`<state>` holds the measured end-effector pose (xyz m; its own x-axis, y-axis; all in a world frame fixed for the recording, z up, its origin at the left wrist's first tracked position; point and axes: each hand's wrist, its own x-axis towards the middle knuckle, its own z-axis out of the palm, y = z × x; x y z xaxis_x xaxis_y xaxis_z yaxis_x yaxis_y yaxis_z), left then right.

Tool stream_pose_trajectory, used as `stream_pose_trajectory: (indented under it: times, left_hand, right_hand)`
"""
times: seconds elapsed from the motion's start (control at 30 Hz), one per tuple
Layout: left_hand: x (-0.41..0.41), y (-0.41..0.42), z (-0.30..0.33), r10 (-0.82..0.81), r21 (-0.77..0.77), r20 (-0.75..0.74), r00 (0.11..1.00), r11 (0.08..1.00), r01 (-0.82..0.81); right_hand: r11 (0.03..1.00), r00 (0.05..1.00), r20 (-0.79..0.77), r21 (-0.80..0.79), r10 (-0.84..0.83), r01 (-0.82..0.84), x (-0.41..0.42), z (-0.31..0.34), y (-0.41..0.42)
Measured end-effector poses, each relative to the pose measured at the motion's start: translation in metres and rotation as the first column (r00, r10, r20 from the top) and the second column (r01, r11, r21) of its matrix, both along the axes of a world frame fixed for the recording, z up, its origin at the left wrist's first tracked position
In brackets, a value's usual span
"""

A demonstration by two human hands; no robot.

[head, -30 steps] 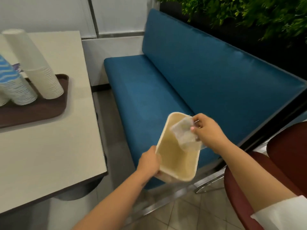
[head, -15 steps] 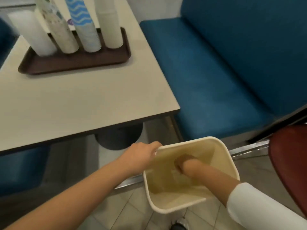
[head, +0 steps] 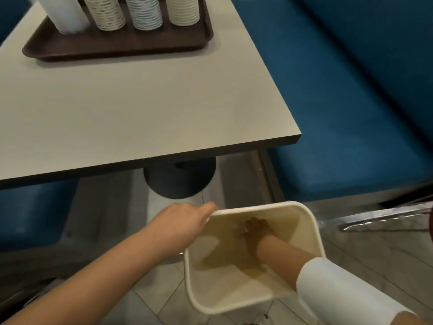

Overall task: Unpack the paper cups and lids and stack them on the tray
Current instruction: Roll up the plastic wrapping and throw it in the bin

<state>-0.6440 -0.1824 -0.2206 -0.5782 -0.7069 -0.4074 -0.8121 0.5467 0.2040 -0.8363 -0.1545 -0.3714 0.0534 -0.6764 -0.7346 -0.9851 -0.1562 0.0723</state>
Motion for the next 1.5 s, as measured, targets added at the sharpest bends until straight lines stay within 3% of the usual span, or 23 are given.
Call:
stream_pose_trajectory:
  times: [0.07,0.13,0.3,0.47,0.63,0.8,0.97,1.23,1.37,1.5]
  left_hand:
    - [0.004,-0.014,-0.025,0.078,0.054,0.003,0.997,0.995,-0.078]
    - [0.006,-0.032,-0.058,0.196,0.179,-0.008,0.981,0.965,-0.192]
    - [-0.001,-0.07,-0.162,0.334,0.213,-0.113,0.936,0.928,-0.305]
    - [-0.023,-0.108,-0.255,0.426,0.254,-0.123,0.896,0.887,-0.386]
    - [-0.054,-0.141,-0.324,0.363,0.14,-0.089,0.928,0.927,-0.349]
    - [-0.074,-0.155,-0.366,0.356,0.008,-0.027,0.934,0.934,-0.356]
    - [-0.078,-0.151,-0.398,0.449,0.045,-0.037,0.893,0.893,-0.447]
    - [-0.062,-0.119,-0.402,0.614,0.1,-0.115,0.781,0.789,-0.606]
    - [-0.035,-0.078,-0.33,0.501,0.008,-0.195,0.843,0.86,-0.51]
    - [0.009,-0.025,-0.221,0.399,-0.071,-0.32,0.859,0.894,-0.442]
  right_hand:
    - [0.994,0.999,-0.048,0.107,-0.026,0.031,0.001,0.016,-0.007]
    - [0.969,0.986,0.102,0.224,-0.131,0.105,-0.004,0.022,-0.013]
    - [0.99,0.903,0.41,0.102,-0.13,0.096,-0.038,-0.012,0.001]
    - [0.983,0.955,0.293,-0.182,0.052,0.002,-0.071,-0.093,0.005]
    - [0.915,0.966,0.259,-0.394,0.019,0.088,-0.096,-0.169,-0.011]
    - [0.912,0.979,0.205,-0.396,-0.022,0.103,-0.105,-0.207,-0.027]
    - [0.924,0.97,0.223,-0.344,-0.093,0.168,-0.108,-0.227,-0.031]
    - [0.954,0.963,0.242,-0.24,-0.119,0.178,-0.098,-0.216,-0.034]
    - [0.961,0.94,0.34,-0.256,-0.015,0.108,-0.054,-0.152,-0.031]
    - [0.928,0.878,0.459,-0.37,0.135,0.051,0.018,-0.059,-0.017]
